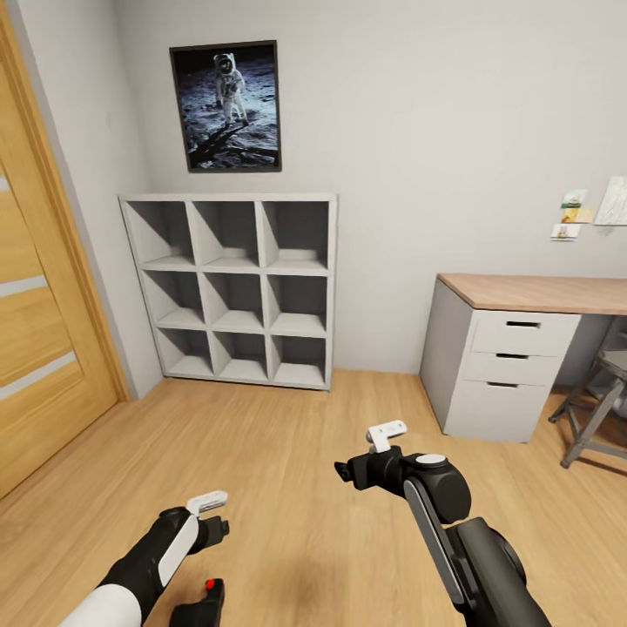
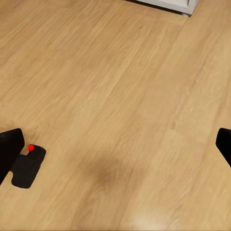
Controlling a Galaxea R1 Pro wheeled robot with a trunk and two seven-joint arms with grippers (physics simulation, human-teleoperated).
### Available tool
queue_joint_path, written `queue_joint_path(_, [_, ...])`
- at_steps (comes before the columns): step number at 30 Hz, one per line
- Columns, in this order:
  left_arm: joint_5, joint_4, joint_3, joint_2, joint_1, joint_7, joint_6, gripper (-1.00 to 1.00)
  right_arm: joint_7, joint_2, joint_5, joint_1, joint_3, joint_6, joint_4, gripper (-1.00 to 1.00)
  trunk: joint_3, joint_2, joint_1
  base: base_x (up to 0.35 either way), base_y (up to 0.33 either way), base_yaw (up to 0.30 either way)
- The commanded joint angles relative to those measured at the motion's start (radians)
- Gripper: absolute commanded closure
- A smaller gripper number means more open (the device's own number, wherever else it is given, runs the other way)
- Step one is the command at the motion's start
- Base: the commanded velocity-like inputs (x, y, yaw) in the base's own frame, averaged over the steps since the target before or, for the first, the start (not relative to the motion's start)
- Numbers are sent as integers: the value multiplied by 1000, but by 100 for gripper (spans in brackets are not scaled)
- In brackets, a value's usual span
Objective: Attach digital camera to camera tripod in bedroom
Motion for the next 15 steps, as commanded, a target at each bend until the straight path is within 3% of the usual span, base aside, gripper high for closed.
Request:
queue_joint_path(1, [10,-3,-7,-1,-1,10,4,-100,0,1,-3,-1,-1,5,-1,-100,-1,0,0,0,80,-3])
queue_joint_path(15, [22,-5,16,-13,-11,26,4,-100,-1,0,-2,-11,-9,5,-1,-100,-45,-98,53,0,24,-1])
